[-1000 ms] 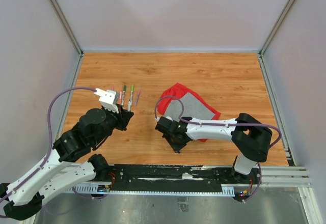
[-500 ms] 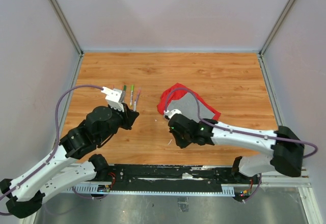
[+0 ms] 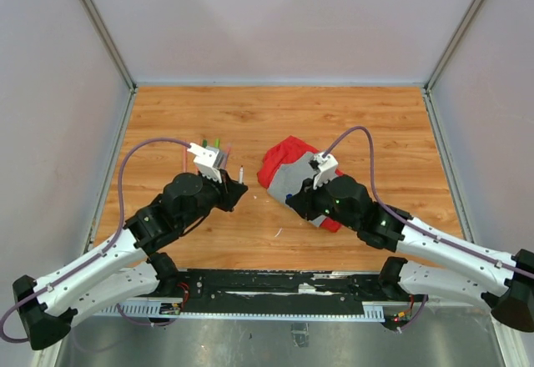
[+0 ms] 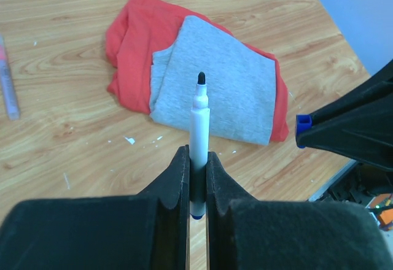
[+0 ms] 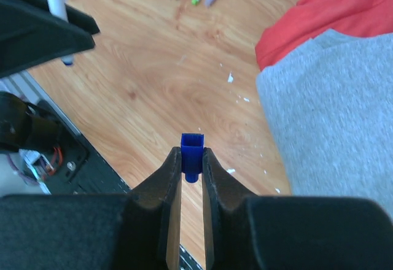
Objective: Insert the pens into the pen caps
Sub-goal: Insert the pen cap onto the pen.
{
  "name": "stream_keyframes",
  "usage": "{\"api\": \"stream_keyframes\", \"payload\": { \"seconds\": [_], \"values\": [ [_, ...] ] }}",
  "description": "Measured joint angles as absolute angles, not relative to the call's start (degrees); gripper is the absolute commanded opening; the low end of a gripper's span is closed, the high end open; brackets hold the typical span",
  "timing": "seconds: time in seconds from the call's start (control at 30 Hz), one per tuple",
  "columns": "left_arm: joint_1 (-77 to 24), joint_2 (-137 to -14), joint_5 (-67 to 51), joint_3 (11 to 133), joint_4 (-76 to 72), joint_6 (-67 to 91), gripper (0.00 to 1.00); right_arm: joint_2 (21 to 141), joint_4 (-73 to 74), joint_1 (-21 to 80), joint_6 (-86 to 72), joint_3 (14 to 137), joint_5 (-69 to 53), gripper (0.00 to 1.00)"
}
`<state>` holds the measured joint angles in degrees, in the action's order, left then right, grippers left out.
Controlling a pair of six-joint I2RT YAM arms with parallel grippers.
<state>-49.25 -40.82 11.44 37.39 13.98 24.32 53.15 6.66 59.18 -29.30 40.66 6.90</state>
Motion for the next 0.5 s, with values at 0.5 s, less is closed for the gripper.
{"api": "stream_keyframes", "payload": {
  "seconds": [0.5],
  "values": [
    [-49.3,-46.7,5.2,25.2,-14.2,21.4,0.01,41.9,-16.3,57.7,-32.8,30.5,8.2,0.01]
  ]
}}
